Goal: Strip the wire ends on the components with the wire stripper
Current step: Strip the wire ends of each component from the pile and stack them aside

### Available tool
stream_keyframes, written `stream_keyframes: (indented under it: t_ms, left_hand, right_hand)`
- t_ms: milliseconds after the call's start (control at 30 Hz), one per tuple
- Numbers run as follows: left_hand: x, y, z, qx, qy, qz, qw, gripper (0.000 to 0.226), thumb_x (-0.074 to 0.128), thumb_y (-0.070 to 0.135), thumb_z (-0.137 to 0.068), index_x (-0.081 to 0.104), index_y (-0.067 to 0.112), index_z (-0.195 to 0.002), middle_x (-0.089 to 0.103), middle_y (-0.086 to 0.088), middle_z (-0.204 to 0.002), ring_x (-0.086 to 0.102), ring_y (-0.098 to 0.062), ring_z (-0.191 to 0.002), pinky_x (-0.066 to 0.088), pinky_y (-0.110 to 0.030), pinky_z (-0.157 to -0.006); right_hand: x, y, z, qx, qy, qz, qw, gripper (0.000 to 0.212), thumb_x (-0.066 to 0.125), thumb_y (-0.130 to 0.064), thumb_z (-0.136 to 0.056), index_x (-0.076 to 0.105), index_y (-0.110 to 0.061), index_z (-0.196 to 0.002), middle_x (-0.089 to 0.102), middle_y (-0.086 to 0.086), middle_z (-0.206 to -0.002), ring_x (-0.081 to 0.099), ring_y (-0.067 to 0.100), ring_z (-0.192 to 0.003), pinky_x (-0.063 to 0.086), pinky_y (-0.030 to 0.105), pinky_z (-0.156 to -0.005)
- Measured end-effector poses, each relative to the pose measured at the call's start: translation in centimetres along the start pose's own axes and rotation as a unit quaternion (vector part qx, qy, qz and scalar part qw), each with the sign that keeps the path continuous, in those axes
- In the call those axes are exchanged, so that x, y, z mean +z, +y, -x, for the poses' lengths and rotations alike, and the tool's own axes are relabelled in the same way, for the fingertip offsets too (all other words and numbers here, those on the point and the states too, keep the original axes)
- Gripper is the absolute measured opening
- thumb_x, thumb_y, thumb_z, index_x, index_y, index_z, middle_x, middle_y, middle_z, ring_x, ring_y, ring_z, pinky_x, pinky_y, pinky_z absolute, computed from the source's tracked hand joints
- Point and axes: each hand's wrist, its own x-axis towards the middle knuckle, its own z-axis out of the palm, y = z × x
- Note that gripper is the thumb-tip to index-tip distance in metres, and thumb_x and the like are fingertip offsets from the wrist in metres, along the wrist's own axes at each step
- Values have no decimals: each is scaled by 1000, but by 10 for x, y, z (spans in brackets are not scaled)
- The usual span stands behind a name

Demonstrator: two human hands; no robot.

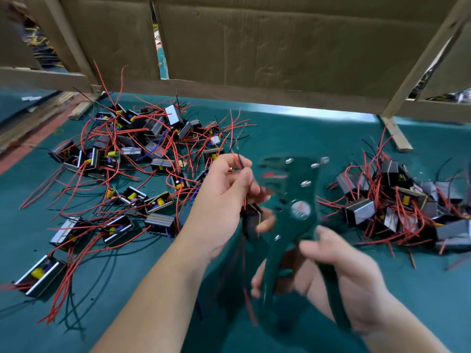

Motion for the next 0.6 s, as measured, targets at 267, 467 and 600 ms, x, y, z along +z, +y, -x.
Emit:
stream_keyframes:
  t_ms: [267,467,600]
  left_hand:
    - [10,6,-2,-4,97,210,973,26,33,-6,-99,41,17,-89,64,3,-67,64,-14,-56,50,-25,-44]
    - [10,0,-7,14,134,226,965,19,38,6,-101,42,16,-85,75,-2,-88,71,-12,-89,57,-23,-73]
    - [-16,12,-14,88,165,187,964,13,43,12,-100,53,15,-92,75,-2,-90,72,-14,-88,56,-24,-74]
  right_hand:
    - [1,-2,-2,70,-45,5,997,75,84,-30,-58,59,-3,-124,56,36,-86,62,42,-76,52,48,-70]
    - [1,7,-3,44,-23,0,999,65,77,-16,-62,55,4,-120,59,29,-83,62,42,-74,47,65,-75]
    - [-3,9,-1,-68,63,-12,996,59,70,-11,-61,62,-3,-118,61,29,-98,62,44,-74,51,60,-71]
